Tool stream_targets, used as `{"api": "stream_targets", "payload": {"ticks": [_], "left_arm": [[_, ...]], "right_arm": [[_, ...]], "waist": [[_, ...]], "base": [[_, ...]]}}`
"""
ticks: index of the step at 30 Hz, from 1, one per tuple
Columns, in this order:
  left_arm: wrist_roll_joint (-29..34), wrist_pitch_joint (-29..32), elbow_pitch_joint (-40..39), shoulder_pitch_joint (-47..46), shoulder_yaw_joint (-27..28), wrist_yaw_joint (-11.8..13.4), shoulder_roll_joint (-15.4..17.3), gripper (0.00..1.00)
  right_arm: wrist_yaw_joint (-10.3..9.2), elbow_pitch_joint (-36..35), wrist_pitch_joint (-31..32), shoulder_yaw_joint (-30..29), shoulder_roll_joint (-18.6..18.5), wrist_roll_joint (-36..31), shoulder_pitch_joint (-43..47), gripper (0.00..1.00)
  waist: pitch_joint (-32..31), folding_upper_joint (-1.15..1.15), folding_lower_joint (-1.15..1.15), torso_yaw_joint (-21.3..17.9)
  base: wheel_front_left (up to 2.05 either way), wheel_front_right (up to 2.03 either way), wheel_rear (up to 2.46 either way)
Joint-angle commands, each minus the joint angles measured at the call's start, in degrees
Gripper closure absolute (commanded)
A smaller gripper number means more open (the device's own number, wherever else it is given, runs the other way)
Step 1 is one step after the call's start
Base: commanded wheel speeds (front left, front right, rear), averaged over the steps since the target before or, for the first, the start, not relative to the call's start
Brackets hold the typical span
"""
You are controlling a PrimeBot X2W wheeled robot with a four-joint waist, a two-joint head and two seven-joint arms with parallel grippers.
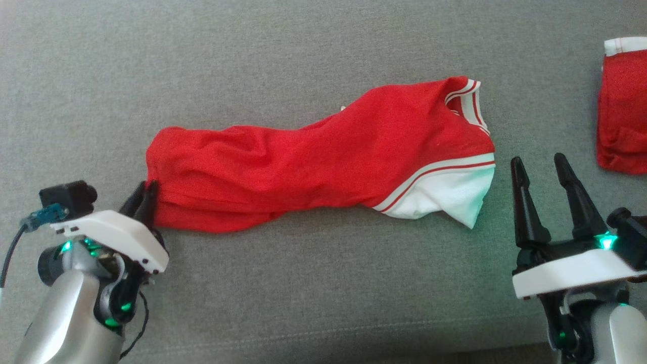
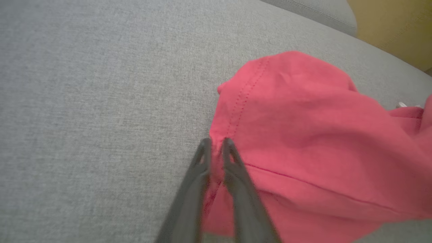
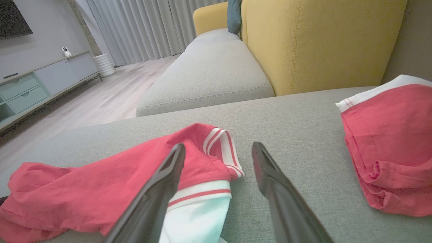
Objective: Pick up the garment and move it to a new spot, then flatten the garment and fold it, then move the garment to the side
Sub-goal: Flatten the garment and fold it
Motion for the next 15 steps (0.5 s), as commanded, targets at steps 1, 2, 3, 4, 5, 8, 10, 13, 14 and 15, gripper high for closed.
{"api": "stream_targets", "payload": {"ticks": [1,2,3,4,5,8,10,13,14,15], "left_arm": [[-0.3,0.2,-1.6,-2.2,2.0,-0.3,2.0,1.0],[-0.4,0.3,-1.7,-2.1,1.9,-0.4,2.0,1.0],[-0.3,0.4,-1.9,-2.1,1.8,-0.4,2.0,1.0],[-0.4,0.4,-2.1,-2.0,1.7,-0.4,2.0,1.0],[-0.4,0.5,-2.3,-1.9,1.7,-0.4,2.0,1.0],[-0.3,0.1,-3.2,-1.7,1.7,-0.1,2.3,1.0],[0.0,-0.3,-3.9,-1.4,1.8,0.1,2.6,1.0],[0.4,-1.2,-6.0,-0.9,2.0,0.8,2.8,1.0],[0.6,-1.6,-6.9,-0.6,2.2,1.0,2.9,1.0],[0.7,-2.0,-8.0,-0.3,2.3,1.3,3.0,1.0]], "right_arm": [[0.21,-1.8,-0.6,1.3,-0.3,0.6,-1.6,0.0],[0.21,-1.8,-0.7,1.2,-0.3,0.6,-1.6,0.0],[0.21,-1.7,-0.7,1.1,-0.3,0.6,-1.6,0.0],[0.21,-1.6,-0.7,1.0,-0.3,0.7,-1.6,0.0],[0.21,-1.6,-0.7,1.0,-0.3,0.7,-1.7,0.0],[0.21,-1.5,-0.7,0.9,-0.3,0.9,-1.8,0.0],[0.21,-1.5,-0.8,0.9,-0.3,0.9,-1.9,0.0],[0.21,-1.4,-0.9,0.9,-0.3,0.9,-1.9,0.0],[0.21,-1.3,-1.0,0.8,-0.3,0.9,-1.8,0.0],[0.21,-1.3,-1.0,0.7,-0.3,0.9,-1.8,0.0]], "waist": [[0.0,0.0,0.0,0.1],[0.0,0.0,0.0,0.2],[0.1,0.0,0.0,0.3],[0.1,0.0,0.0,0.4],[0.1,0.0,0.0,0.5],[0.0,0.0,0.0,0.6],[0.0,0.0,0.0,0.7],[-0.2,0.0,0.0,0.8],[-0.3,0.0,0.0,0.7],[-0.4,0.0,0.0,0.7]], "base": [[0.0,0.0,0.0],[0.0,0.0,0.0],[0.0,0.0,0.0],[0.0,0.0,0.0],[0.0,0.0,0.0],[0.0,0.0,0.0],[0.0,0.0,0.0],[0.0,0.0,0.0],[0.0,0.0,0.0],[0.0,0.0,0.0]]}}
